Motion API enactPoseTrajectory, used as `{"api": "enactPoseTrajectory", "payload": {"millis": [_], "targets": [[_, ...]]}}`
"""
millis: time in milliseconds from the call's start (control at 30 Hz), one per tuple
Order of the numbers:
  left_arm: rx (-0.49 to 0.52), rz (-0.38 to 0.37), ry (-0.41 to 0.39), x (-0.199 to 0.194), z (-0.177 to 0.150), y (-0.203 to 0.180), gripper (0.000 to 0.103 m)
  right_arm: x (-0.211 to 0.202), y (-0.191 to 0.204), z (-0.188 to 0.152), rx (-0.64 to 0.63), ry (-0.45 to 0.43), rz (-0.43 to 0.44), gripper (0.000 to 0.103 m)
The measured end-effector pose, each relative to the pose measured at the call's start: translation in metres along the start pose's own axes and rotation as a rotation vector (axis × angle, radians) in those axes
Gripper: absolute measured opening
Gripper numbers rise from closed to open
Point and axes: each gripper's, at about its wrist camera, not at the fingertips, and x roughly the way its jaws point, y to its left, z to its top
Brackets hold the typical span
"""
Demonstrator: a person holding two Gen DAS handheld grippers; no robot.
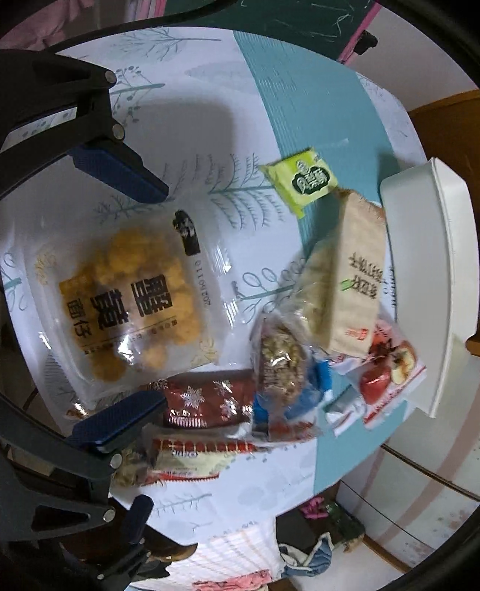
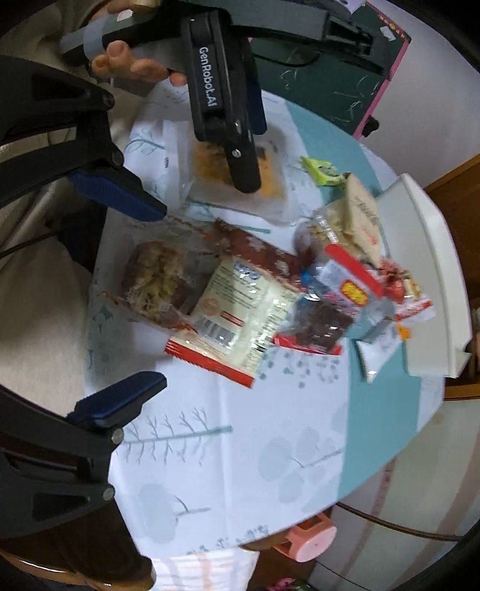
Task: Organize snacks
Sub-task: 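Reach both tools back down to the snack pile, then grasp the yellow cake pack with the left tool while the right tool grasps the nut bag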
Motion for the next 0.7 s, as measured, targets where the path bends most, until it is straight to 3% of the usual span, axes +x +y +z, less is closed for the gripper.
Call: {"api": "enactPoseTrajectory", "payload": {"millis": [33,100,133,300,367,467,633,700], "targets": [[0.007,0.012,0.003,0.003,-0.001,-0.002,0.101,0.004,0.001,0.001,0.002,0.012,0.001,0.083],[0.023,0.033,0.015,0.011,-0.003,-0.005,0.101,0.013,0.003,0.002,-0.001,0.048,0.001,0.070],[0.022,0.029,0.023,0.013,-0.004,-0.004,0.101,0.017,0.005,0.001,-0.006,0.066,-0.002,0.070],[-0.008,-0.014,0.046,0.019,-0.009,0.009,0.101,0.019,0.019,0.003,-0.079,0.059,-0.018,0.049],[-0.020,-0.029,0.056,0.020,-0.013,0.019,0.099,0.020,0.020,0.004,-0.087,0.060,-0.022,0.048],[-0.045,-0.092,0.069,0.019,-0.016,0.031,0.081,0.022,0.020,0.005,-0.088,0.060,-0.017,0.048],[-0.012,-0.093,0.049,0.014,-0.020,0.036,0.067,0.023,0.025,0.010,-0.094,0.053,-0.028,0.047],[0.008,-0.079,0.038,0.004,-0.021,0.033,0.066,0.021,0.029,0.014,-0.108,0.037,-0.029,0.047]]}}
